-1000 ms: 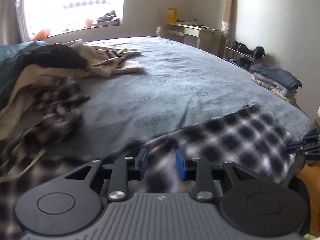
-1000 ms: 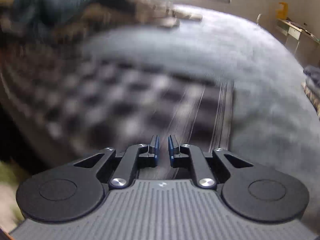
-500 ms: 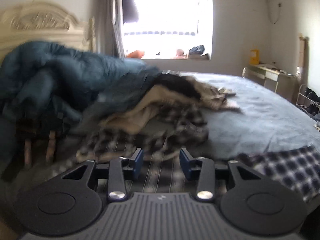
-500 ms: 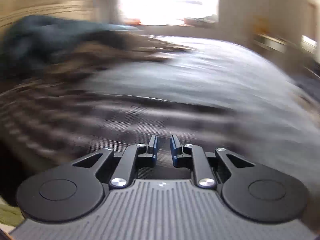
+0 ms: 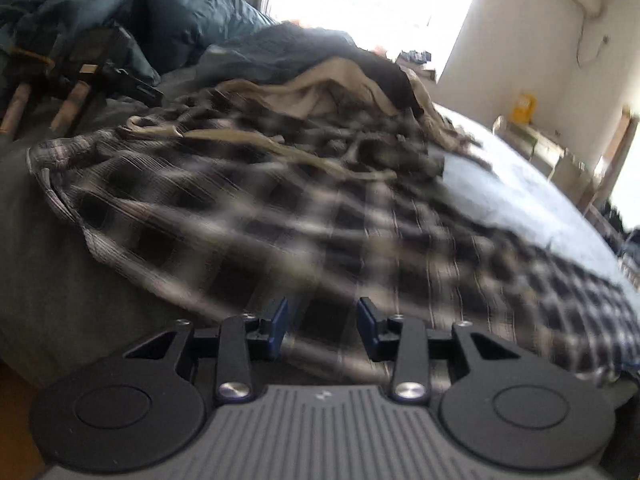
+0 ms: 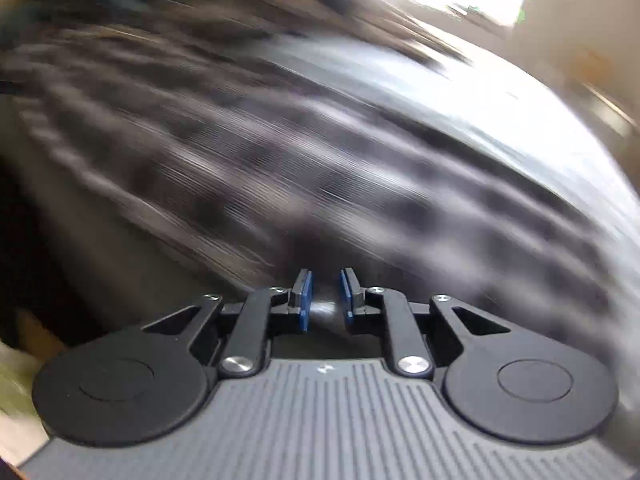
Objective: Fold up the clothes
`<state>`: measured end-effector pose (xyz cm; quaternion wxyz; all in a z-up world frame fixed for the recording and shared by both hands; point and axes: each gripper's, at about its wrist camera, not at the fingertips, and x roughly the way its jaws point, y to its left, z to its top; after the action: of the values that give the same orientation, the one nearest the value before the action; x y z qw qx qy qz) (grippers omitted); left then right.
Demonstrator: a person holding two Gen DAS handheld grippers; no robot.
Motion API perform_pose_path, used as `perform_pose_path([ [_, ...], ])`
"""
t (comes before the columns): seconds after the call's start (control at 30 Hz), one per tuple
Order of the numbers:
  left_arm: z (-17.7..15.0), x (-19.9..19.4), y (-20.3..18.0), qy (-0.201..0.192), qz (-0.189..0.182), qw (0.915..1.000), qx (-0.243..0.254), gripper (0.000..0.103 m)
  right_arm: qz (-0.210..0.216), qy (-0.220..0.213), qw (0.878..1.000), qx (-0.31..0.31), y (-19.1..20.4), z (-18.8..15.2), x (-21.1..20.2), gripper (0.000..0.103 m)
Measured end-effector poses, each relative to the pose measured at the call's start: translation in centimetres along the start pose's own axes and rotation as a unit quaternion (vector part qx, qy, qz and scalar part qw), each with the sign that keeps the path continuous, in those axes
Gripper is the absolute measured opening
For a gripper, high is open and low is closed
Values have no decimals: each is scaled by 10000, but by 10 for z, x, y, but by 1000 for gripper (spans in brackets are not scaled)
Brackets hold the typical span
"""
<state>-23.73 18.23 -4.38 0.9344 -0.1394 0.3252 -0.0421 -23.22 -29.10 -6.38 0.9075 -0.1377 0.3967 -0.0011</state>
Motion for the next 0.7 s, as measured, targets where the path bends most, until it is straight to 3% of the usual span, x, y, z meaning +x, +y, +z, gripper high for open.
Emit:
perform_pose_path([
  [0.07,5,1,5,-130,-112,9998,-88,38,-298,-14,9985,469,-16,4,-18,17],
  [0.13,10,5,9,-211,-220,9994,-131,38,104,-515,9964,662,-7,31,-31,17],
  [0.27,13,19,5,-166,-351,9992,-76,38,1035,-971,9896,-247,84,101,5,16],
  [0.43,12,39,2,-66,-427,9990,73,38,2015,-1367,9615,-1276,192,183,57,16],
  [0.5,12,47,5,-31,-382,9992,67,38,1884,-1126,9662,-1353,207,192,81,16],
  [0.57,10,52,11,-9,-400,9992,64,36,1646,-731,9768,-1156,189,174,90,16],
  [0.63,8,54,19,0,-478,9989,-11,36,1371,-567,9854,-837,149,151,87,16],
  [0.7,8,55,27,27,-575,9983,-85,36,832,-328,9949,-473,105,127,75,16],
])
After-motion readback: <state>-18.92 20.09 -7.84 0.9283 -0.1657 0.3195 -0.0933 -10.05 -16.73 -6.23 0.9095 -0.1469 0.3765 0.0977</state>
